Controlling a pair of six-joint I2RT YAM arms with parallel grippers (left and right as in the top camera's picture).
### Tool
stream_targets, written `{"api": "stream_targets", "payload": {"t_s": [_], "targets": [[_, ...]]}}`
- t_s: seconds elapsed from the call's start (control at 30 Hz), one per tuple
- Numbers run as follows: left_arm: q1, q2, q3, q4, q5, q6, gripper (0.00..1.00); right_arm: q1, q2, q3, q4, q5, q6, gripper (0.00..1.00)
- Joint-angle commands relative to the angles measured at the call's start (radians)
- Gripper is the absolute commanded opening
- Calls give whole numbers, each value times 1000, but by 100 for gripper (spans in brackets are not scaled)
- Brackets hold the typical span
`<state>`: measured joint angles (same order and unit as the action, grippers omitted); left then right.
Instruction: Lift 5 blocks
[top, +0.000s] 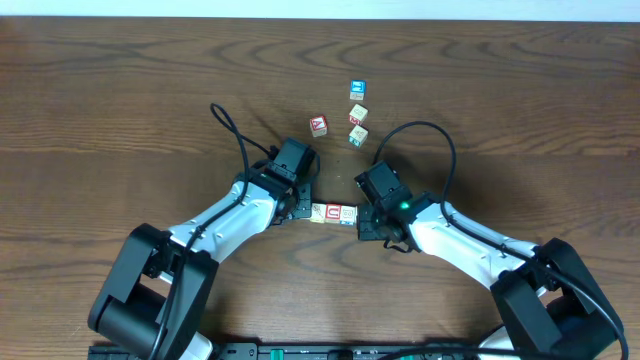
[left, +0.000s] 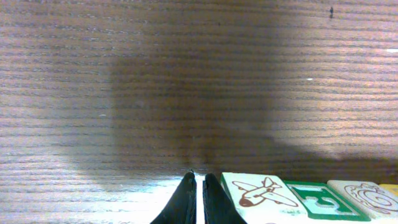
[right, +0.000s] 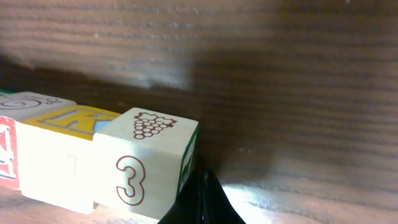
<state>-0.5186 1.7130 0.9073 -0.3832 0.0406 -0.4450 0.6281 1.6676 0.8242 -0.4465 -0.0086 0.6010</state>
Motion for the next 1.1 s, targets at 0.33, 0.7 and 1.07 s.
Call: {"api": "stream_targets", "payload": {"t_s": [0.33, 0.7, 1.07], "targets": [[-54, 6, -18, 15, 96, 2, 14, -5, 11, 32, -57, 188, -30, 2], [-54, 6, -18, -4, -35, 2, 36, -55, 10, 32, -51, 253, -41, 19], [-54, 5, -2, 35, -299, 2, 53, -94, 10, 32, 118, 438, -42, 48]]}}
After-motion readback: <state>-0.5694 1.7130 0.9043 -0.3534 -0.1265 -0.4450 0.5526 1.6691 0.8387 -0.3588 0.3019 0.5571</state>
